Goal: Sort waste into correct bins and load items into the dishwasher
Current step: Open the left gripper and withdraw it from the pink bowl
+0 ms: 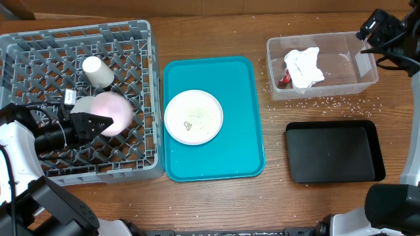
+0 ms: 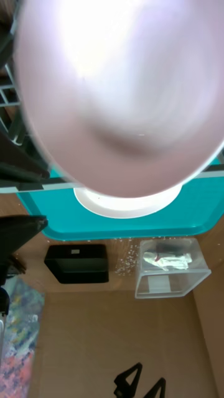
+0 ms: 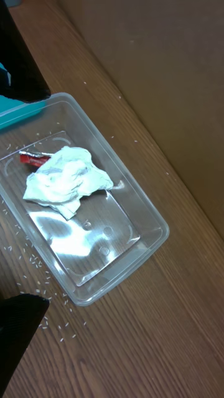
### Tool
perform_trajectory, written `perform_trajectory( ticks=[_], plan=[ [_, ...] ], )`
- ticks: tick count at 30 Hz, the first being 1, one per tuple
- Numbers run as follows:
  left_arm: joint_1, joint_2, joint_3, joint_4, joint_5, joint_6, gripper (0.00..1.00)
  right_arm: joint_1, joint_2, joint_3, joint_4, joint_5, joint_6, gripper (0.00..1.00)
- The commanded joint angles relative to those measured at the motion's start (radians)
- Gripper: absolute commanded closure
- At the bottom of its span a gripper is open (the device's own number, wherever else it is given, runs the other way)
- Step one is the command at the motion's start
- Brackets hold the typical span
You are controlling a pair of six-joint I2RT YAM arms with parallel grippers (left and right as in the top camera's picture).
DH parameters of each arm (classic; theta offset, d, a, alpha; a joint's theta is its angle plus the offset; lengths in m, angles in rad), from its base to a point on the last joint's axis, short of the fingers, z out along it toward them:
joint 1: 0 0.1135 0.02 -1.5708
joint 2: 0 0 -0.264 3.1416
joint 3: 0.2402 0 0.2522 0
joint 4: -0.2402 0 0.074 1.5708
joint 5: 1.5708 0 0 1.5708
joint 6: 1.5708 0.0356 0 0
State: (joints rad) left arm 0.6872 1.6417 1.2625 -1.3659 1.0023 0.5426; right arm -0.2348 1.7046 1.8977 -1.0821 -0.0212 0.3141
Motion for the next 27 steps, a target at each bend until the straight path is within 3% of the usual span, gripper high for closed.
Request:
perform_trajectory(
  ticks=[1,8,17,20,22,27],
  plan=[
    [0.001,0.007,0.000,0.014,-0.019,-0.048,0.71,-0.001,-0.013,0.018,0.006,0.005,0.004,0.00],
    [0.000,0.005,0.051,0.028,-0.094,-0.204,0.67,-0.001,-0.013,0.018,0.006,0.005,0.004,0.00],
    [-0.093,-0.040,0.221,0.043,-0.162,-0.170,0.54,-0.001,-0.013,0.018,0.006,0.005,0.004,0.00],
    [-0.196,-0.040,0.235,0.058,-0.274,-0.201,0.50,-0.001,-0.013,0.018,0.006,0.005,0.004,0.00],
    [-0.283,-0.037,0.232,0.080,-0.386,-0.259,0.40,-0.001,-0.013,0.018,0.006,0.005,0.004,0.00],
    [-0.512,-0.035,0.232,0.174,-0.845,-0.538,0.34,-0.001,-0.013,0.018,0.006,0.005,0.004,0.00]
  ],
)
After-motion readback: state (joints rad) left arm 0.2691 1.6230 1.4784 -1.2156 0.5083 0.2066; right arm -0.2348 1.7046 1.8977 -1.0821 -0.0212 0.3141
